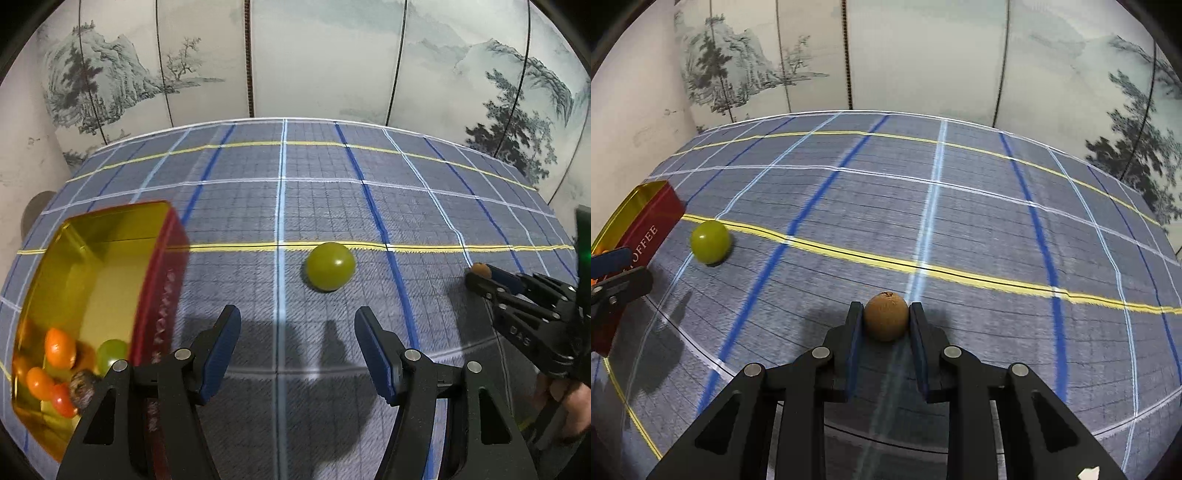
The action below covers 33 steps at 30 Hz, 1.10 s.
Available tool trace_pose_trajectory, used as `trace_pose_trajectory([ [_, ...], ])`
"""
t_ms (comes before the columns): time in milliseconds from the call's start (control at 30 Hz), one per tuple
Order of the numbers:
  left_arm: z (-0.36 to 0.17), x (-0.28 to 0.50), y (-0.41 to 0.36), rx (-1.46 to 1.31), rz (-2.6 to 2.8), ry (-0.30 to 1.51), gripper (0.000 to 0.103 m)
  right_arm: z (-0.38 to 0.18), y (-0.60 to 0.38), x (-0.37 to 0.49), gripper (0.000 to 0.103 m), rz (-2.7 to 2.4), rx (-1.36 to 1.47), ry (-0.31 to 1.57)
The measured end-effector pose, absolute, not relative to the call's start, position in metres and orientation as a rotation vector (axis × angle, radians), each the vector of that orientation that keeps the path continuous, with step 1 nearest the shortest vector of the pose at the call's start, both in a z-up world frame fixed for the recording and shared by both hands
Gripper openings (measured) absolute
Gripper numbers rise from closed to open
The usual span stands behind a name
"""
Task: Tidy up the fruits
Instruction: 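Grasp the small brown fruit with the right gripper while the left grasps the green fruit, then carry the green fruit into the tin and open the left gripper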
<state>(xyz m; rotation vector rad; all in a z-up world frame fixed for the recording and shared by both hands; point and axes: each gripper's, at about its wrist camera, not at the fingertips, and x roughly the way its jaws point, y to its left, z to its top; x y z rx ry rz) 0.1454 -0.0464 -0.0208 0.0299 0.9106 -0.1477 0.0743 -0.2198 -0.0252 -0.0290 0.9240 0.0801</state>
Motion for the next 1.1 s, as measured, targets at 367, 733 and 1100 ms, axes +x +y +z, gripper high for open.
trace_pose_trajectory([
  [367,-0.038,0.182,-0.070,0.036,-0.176,0.943,0.065,-0.025,-0.222,0.074,0.023,0.085,0.003,0.925],
  [733,-0.049,0.199,-0.074,0.026,-0.203,0.956,0.039,-0.025,-0.221,0.074,0.023,0.085,0.003,0.925],
  [1100,-0.046,0.172,-0.065,0.040,-0.190,0.956,0.038,-0.026,-0.222,0.073,0.023,0.084,0.002,0.925],
])
